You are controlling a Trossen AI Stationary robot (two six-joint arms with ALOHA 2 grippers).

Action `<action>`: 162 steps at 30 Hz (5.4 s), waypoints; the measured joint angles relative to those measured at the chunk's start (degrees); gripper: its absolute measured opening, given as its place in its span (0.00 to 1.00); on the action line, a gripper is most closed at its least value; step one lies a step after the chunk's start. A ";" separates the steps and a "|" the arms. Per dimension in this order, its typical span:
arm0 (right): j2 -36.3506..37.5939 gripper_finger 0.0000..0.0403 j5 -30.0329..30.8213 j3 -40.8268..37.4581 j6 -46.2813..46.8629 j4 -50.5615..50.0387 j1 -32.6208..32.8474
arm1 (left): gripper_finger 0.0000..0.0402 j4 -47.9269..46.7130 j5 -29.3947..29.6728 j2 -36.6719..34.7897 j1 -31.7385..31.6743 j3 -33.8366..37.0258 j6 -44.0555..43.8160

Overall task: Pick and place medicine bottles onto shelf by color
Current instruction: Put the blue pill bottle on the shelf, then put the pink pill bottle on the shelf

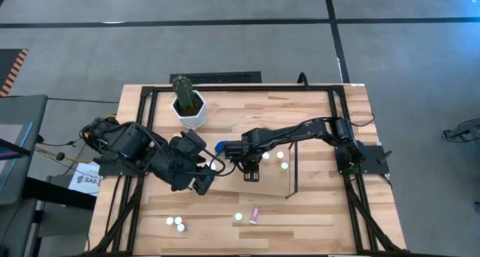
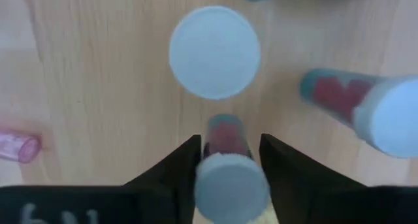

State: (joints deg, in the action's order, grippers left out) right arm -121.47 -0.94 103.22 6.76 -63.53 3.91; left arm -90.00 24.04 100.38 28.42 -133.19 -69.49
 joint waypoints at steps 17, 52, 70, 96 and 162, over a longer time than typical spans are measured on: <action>14.73 0.53 -0.52 0.16 -0.33 -2.46 0.37 | 0.69 -0.01 0.97 0.00 -2.23 0.00 1.50; 8.70 0.42 -0.71 -5.27 -15.91 16.16 24.57 | 0.69 5.10 -1.74 0.09 7.35 12.79 -10.92; -2.65 0.36 1.11 -5.21 -26.75 17.54 27.06 | 0.69 5.53 12.53 0.02 18.90 13.81 -23.30; -2.24 0.30 1.37 -11.49 -29.20 23.85 22.92 | 0.69 5.49 13.57 0.02 18.87 13.79 -22.71; 13.40 0.31 1.06 -0.59 5.73 6.30 19.27 | 0.69 7.66 14.96 0.02 16.88 13.75 -20.48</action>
State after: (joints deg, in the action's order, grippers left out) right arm -108.07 0.12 102.63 12.49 -57.23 23.18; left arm -82.35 39.00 100.40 45.30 -119.44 -89.97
